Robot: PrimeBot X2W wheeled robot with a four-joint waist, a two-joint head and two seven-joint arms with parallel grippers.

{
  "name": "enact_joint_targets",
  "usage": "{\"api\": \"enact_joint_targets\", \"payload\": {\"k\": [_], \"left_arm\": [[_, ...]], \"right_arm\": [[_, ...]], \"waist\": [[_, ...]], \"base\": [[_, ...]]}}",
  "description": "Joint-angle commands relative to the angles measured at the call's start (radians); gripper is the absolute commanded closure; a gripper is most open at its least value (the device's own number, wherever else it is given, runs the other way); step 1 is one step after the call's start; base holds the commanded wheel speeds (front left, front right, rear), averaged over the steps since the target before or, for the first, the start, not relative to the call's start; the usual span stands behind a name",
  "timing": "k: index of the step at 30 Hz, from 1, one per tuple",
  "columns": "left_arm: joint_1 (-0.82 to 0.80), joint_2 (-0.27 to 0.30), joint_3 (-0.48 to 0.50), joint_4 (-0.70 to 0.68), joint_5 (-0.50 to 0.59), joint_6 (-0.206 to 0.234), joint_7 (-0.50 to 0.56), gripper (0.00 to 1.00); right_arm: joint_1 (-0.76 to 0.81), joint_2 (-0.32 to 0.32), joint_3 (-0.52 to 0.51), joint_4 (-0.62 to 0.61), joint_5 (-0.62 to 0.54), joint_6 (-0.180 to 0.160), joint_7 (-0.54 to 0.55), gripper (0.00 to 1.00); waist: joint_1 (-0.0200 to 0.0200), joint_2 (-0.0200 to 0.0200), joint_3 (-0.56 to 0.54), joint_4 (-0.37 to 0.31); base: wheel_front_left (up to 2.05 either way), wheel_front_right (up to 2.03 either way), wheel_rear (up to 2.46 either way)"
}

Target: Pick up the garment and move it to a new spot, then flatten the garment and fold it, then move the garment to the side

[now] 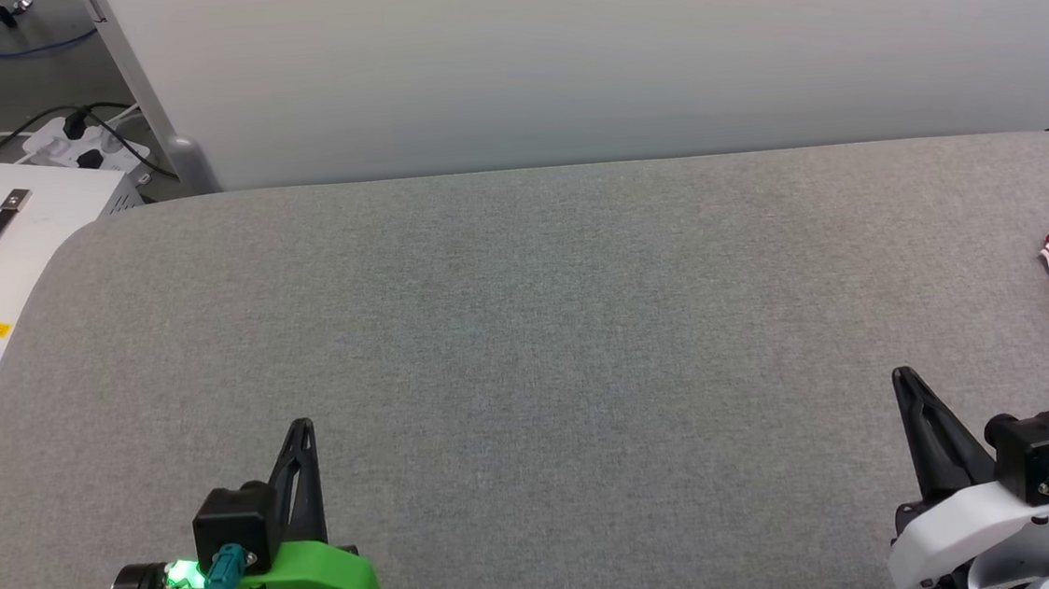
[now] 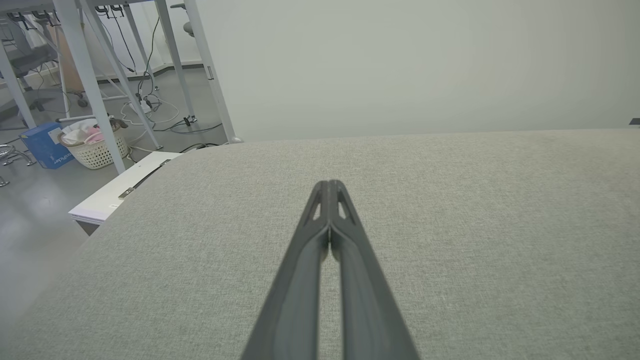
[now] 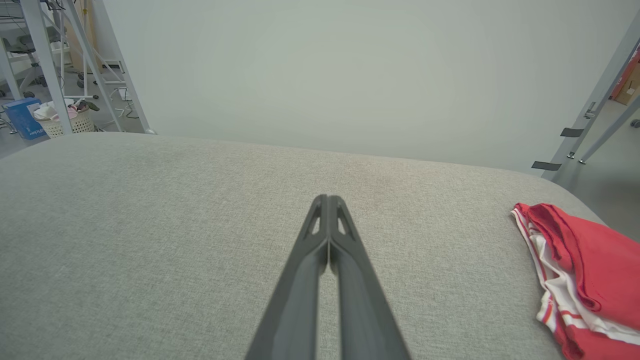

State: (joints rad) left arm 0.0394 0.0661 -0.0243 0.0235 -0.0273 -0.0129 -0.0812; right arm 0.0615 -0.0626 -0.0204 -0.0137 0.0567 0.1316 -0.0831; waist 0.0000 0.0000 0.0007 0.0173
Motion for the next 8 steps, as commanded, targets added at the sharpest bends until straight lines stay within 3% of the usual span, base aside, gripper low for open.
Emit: {"api": "enact_joint_targets", "payload": {"k": [1, 8], "left_arm": [[-0.017, -0.005, 0.005, -0.004, 0.009, 0.006, 0.005, 1.00], [-0.023, -0.008, 0.010, -0.009, 0.013, 0.008, 0.024, 1.00]], "right_arm": [[-0.018, 0.004, 0.003, 0.004, -0.010, -0.001, 0.006, 1.00], [-0.029, 0.006, 0.008, 0.006, -0.021, -0.001, 0.024, 1.00]], "waist": [[0.0000, 0.0000, 0.000, -0.001], [0.0000, 0.0000, 0.000, -0.005]], "base": [[0.00, 0.00, 0.00], [0.00, 0.00, 0.00]]}}
